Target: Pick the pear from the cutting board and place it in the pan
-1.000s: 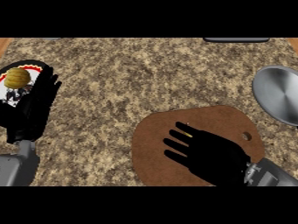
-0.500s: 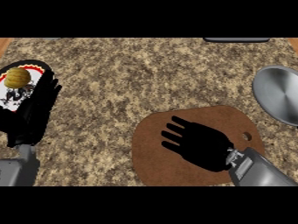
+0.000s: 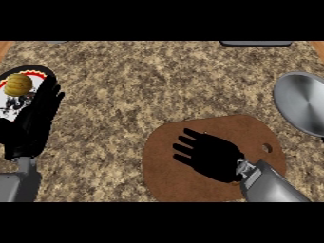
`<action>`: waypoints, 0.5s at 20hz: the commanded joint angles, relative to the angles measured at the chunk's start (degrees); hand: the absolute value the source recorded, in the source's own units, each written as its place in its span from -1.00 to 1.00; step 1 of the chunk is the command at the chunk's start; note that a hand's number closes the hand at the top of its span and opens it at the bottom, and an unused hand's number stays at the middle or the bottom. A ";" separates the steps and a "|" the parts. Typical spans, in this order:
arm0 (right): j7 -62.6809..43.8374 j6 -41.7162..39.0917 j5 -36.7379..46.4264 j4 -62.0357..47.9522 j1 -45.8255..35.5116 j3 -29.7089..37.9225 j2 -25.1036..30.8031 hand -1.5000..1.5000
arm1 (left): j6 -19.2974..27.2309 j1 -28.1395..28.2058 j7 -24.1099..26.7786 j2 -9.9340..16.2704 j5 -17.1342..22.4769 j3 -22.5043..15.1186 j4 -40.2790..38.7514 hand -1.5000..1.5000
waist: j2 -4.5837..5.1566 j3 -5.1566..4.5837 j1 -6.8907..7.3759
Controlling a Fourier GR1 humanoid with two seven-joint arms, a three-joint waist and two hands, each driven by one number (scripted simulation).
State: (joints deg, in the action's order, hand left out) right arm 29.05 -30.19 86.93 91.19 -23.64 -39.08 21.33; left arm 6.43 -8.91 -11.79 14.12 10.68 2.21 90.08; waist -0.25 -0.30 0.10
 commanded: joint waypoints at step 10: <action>7.04 9.72 2.97 -9.14 1.18 0.27 -4.67 1.00 | 1.31 0.50 -4.20 -2.46 -2.05 -1.31 4.75 0.00 | 0.27 0.33 0.45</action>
State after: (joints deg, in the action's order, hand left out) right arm 35.03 -25.40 90.11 86.95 -23.40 -38.86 19.48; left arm 6.79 -9.81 -13.63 12.72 9.33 2.22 91.34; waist -0.74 -0.75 0.12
